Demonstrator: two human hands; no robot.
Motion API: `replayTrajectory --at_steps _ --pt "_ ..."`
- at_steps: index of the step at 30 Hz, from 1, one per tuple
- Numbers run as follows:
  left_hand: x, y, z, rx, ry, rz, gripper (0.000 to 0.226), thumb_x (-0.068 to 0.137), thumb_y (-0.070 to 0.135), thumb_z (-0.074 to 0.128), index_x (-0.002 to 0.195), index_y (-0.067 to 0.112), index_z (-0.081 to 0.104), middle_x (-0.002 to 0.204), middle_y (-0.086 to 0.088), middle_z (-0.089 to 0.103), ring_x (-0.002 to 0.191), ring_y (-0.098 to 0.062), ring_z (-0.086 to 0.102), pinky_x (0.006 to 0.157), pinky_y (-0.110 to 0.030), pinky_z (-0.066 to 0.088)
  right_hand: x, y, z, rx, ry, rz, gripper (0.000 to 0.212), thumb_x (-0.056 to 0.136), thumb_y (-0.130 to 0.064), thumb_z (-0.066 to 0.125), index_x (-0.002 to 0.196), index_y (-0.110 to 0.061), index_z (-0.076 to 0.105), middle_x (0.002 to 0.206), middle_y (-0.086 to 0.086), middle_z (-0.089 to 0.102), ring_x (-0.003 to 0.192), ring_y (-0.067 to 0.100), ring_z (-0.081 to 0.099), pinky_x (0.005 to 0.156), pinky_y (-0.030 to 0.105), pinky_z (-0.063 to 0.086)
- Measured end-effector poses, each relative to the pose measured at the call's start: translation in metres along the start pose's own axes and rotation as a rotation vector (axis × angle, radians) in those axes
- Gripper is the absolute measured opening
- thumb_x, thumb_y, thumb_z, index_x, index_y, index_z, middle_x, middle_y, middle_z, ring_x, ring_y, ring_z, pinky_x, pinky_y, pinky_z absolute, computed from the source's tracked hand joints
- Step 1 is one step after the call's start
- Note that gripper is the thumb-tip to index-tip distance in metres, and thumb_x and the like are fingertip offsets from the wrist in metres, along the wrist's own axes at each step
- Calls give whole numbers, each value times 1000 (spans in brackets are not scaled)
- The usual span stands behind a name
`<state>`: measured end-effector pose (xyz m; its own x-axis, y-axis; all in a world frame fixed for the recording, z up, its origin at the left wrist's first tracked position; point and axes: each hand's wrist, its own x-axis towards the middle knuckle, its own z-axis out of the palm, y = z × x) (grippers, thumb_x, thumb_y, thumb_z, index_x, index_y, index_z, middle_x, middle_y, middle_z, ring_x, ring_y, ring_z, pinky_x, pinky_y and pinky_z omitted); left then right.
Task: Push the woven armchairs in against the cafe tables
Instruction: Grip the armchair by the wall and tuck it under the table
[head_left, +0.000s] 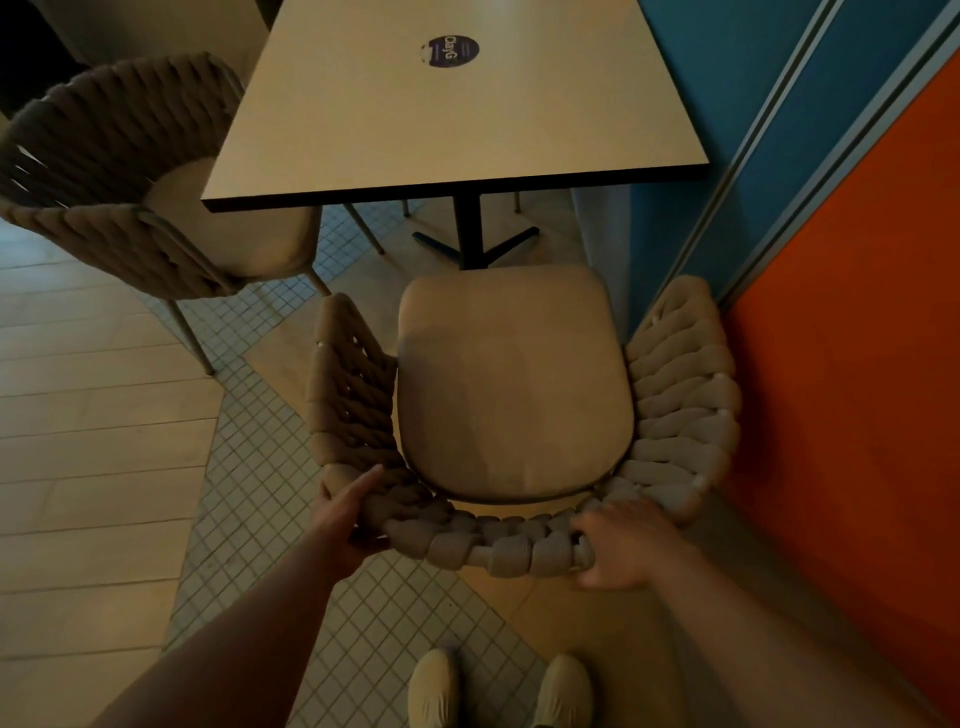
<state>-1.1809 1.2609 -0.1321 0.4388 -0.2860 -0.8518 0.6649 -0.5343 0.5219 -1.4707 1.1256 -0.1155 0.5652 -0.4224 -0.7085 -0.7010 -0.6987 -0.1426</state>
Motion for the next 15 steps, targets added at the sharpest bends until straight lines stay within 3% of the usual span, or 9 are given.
replayTrajectory --at_steps 2,5,9,15 --pt "3 1 2 42 -71 -85 43 90 22 67 130 10 57 116 -24 69 103 -43 69 88 -58 56 0 -4 3 -27 35 -10 57 84 -52 60 137 -36 47 131 1 59 122 25 53 98 43 41" --pt "4 3 5 56 -69 -106 22 96 11 54 117 7 58 113 -26 67 100 -41 66 81 -52 56 -2 -8 1 -38 38 -1 55 87 -36 59 140 -42 44 128 2 59 121 27 52 97 44 42" --pt "3 5 6 65 -64 -122 17 94 8 53 111 7 59 114 -27 66 106 -42 65 77 -51 56 -4 -9 1 -17 63 8 53 86 -37 60 137 -43 49 125 1 61 119 26 54 94 41 42" --pt "-2 -2 7 63 -80 -131 12 96 6 51 105 6 58 104 -25 67 91 -39 66 77 -51 55 -9 -8 7 17 49 32 55 82 -39 62 135 -46 49 127 2 61 121 25 53 98 42 42"
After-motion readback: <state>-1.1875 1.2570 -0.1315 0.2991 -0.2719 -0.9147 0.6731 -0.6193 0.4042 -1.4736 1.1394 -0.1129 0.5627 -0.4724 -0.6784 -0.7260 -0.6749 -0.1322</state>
